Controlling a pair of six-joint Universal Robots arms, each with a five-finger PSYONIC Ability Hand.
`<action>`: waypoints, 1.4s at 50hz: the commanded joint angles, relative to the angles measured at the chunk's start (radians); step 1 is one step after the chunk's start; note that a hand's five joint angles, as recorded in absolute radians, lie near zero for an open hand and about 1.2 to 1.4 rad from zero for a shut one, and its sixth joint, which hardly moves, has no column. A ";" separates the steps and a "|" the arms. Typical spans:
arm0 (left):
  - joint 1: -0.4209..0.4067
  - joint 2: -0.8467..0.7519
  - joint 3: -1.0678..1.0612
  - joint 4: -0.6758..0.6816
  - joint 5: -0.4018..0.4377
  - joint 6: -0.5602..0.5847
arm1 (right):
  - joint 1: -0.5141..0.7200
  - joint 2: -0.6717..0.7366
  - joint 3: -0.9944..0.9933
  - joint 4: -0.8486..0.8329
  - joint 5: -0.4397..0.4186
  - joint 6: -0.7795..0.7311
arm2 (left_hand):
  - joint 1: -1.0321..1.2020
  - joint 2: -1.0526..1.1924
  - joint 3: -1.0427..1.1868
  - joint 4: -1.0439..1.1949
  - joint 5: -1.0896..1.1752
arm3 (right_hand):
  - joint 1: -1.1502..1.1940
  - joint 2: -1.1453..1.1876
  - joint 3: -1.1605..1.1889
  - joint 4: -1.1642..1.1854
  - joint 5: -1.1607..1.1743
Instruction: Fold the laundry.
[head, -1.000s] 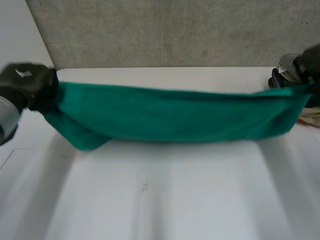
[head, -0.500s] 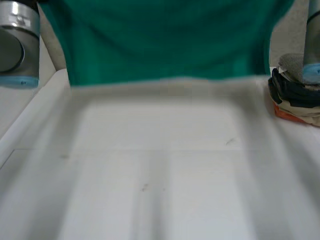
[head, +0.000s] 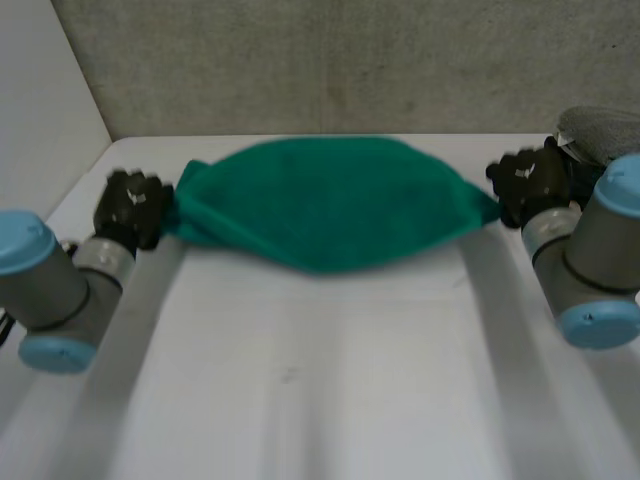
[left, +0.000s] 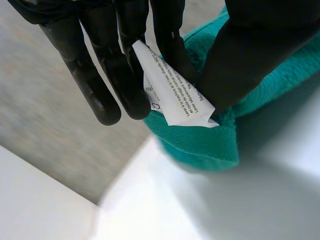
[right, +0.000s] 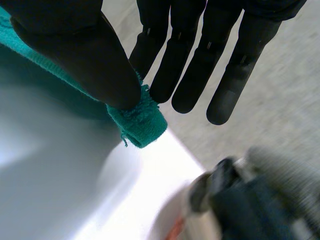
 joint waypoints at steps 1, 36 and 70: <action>0.001 0.083 -0.136 -0.035 0.011 0.015 | 0.000 0.002 0.064 0.011 -0.032 -0.018 | 0.129 0.075 0.078 0.070 0.124 | 0.279 0.221 0.207 0.199 0.213; -0.014 0.385 -0.170 -0.325 -0.009 -0.132 | 0.000 -0.066 0.152 0.011 -0.061 -0.007 | -0.449 -0.502 -0.500 -0.507 -0.454 | 0.279 0.221 0.207 0.199 0.213; 0.053 0.264 -0.291 -0.363 0.002 -0.119 | -0.017 -0.063 0.144 0.014 -0.060 -0.016 | -0.618 -0.672 -0.669 -0.677 -0.623 | 0.279 0.221 0.207 0.199 0.213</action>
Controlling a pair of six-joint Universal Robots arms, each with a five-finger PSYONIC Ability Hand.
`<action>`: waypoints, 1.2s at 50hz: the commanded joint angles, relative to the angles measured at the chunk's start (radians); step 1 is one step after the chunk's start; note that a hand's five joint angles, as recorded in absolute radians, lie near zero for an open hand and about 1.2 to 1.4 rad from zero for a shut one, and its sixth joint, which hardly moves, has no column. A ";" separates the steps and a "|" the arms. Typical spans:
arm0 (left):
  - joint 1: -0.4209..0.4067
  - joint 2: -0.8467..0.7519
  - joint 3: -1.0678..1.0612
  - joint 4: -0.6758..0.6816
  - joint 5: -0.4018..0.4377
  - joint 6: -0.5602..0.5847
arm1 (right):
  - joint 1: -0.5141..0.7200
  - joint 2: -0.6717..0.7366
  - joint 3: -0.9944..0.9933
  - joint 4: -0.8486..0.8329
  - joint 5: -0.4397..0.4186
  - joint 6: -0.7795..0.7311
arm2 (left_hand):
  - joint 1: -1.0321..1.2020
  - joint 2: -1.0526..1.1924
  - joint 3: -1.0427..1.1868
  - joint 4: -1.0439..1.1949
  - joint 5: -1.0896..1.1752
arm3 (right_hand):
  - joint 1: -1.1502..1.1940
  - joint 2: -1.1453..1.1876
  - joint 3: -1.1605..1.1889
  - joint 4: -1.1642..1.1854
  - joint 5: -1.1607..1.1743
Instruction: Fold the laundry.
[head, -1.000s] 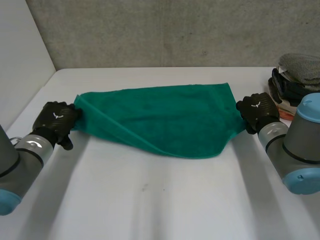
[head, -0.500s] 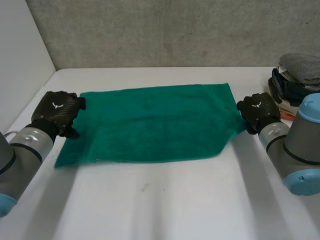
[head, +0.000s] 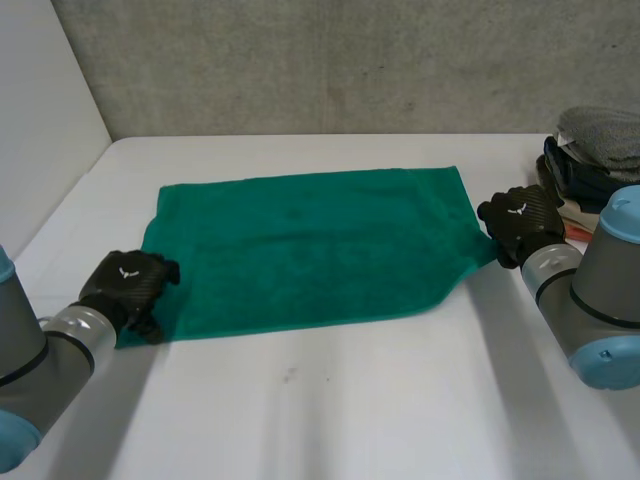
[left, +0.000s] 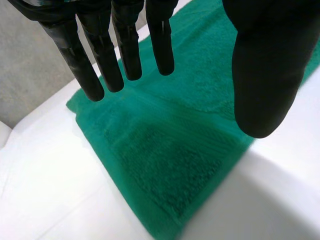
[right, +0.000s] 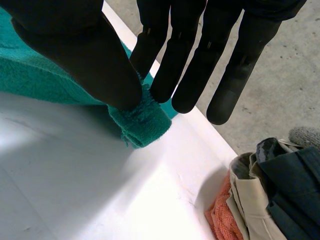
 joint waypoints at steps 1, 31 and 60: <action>0.044 -0.026 -0.023 0.030 0.011 0.001 | -0.005 0.000 -0.003 0.000 -0.002 0.001 | 0.037 0.038 0.037 0.049 0.053 | 0.279 0.221 0.207 0.199 0.213; 0.075 -0.233 0.092 0.136 0.014 0.128 | -0.003 0.011 0.005 0.000 -0.005 -0.002 | 0.125 0.126 0.125 0.137 0.141 | 0.279 0.221 0.207 0.199 0.213; 0.067 -0.241 0.158 0.220 0.017 0.122 | -0.003 0.003 0.008 0.000 -0.005 -0.003 | 0.909 0.909 0.908 0.921 0.924 | 0.279 0.221 0.207 0.199 0.213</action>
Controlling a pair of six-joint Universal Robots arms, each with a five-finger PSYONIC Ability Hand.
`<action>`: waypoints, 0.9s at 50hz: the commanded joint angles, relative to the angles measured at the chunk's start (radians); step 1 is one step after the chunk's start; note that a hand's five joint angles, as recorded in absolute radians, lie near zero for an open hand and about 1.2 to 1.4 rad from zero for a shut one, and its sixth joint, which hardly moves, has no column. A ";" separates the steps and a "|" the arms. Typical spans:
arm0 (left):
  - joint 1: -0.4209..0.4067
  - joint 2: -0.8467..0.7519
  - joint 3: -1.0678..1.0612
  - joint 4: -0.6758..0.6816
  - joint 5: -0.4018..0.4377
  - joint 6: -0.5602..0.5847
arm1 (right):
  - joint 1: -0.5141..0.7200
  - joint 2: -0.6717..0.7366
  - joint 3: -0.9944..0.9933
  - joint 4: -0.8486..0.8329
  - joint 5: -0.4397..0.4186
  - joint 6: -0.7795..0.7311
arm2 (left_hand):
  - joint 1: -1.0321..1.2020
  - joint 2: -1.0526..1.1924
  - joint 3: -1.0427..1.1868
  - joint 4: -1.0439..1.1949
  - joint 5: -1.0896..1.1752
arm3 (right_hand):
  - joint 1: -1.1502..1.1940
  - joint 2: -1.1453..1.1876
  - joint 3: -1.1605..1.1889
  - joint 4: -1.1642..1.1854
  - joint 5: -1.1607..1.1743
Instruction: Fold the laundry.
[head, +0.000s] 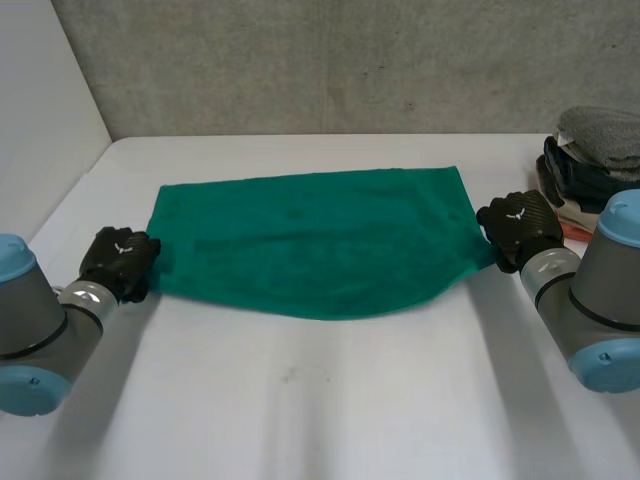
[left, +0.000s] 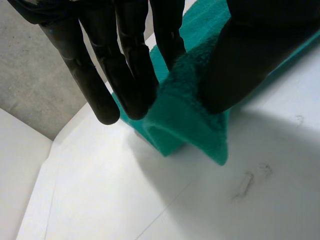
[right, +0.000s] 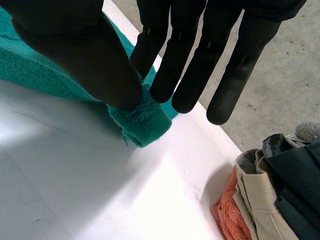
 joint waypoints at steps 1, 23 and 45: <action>0.002 0.026 -0.015 -0.004 -0.001 -0.001 | 0.000 -0.007 0.000 0.000 0.000 0.000 | 0.285 0.287 0.297 0.290 0.304 | 0.279 0.221 0.207 0.199 0.213; 0.101 0.656 -0.330 -0.767 -0.003 0.291 | -0.178 -0.297 0.120 0.763 0.002 -0.482 | 0.285 0.287 0.297 0.290 0.304 | 0.279 0.221 0.207 0.199 0.213; -0.041 0.106 0.130 -0.337 -0.021 0.148 | -0.057 0.056 -0.171 0.155 0.043 -0.207 | 0.285 0.287 0.297 0.290 0.304 | 0.279 0.221 0.207 0.199 0.213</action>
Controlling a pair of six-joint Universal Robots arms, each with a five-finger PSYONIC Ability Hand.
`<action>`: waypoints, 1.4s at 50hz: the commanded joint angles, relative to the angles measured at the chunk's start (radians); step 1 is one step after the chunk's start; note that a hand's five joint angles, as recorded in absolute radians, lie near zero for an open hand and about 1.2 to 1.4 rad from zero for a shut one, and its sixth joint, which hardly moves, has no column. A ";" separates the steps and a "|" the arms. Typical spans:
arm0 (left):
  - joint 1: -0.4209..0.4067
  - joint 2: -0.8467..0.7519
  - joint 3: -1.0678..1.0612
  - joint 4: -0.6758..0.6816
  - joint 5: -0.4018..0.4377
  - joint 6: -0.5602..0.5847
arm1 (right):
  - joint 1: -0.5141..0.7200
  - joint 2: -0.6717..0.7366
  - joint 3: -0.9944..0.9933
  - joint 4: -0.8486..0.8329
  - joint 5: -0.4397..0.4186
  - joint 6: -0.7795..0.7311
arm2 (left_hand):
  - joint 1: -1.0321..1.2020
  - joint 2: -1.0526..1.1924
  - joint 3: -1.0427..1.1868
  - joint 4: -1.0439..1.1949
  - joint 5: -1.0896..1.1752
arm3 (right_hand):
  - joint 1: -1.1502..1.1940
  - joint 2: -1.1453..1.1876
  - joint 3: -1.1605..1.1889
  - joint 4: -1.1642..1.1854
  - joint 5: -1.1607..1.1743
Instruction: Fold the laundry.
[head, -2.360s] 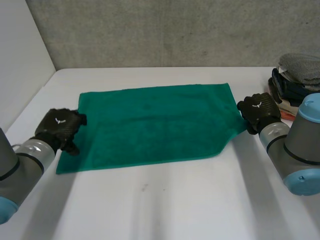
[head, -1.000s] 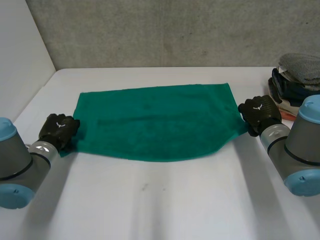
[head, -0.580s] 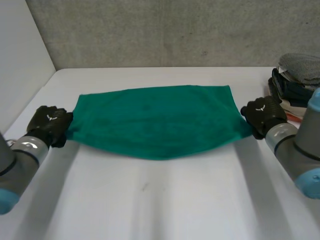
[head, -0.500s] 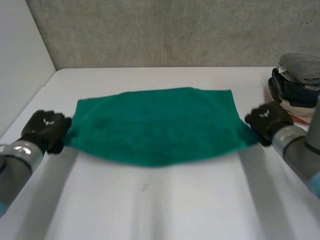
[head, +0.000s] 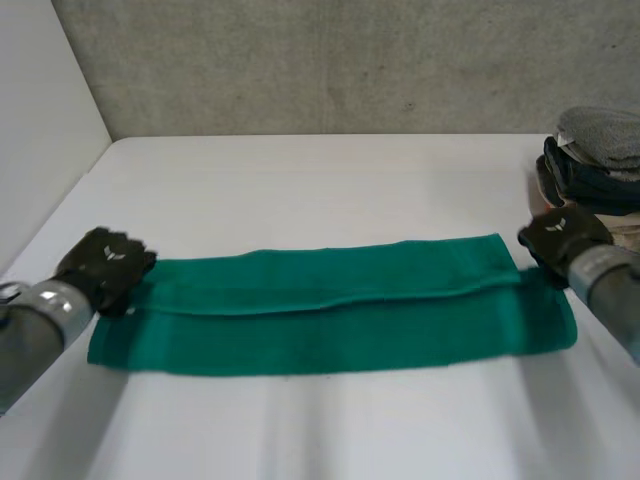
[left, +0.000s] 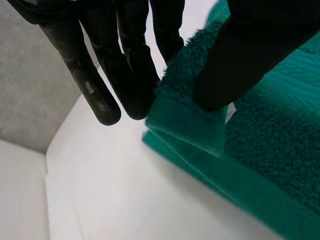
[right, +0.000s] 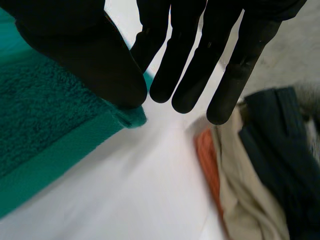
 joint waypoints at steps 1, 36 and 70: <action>-0.035 -0.199 0.208 0.023 -0.085 -0.069 | 0.037 0.145 -0.141 -0.165 0.037 0.014 | 0.268 0.202 0.207 0.199 0.225 | 0.279 0.221 0.207 0.199 0.197; -0.160 -0.149 0.348 0.007 -0.254 -0.221 | 0.074 0.099 -0.223 -0.076 -0.017 0.171 | -0.954 -1.020 -1.014 -1.023 -0.997 | -0.943 -1.001 -1.015 -1.023 -1.025; -0.161 -0.033 0.098 0.119 -0.189 -0.248 | -0.274 -0.051 0.103 -0.193 -0.072 0.083 | -0.954 -1.020 -1.014 -1.023 -0.997 | 0.279 0.221 0.207 0.199 0.197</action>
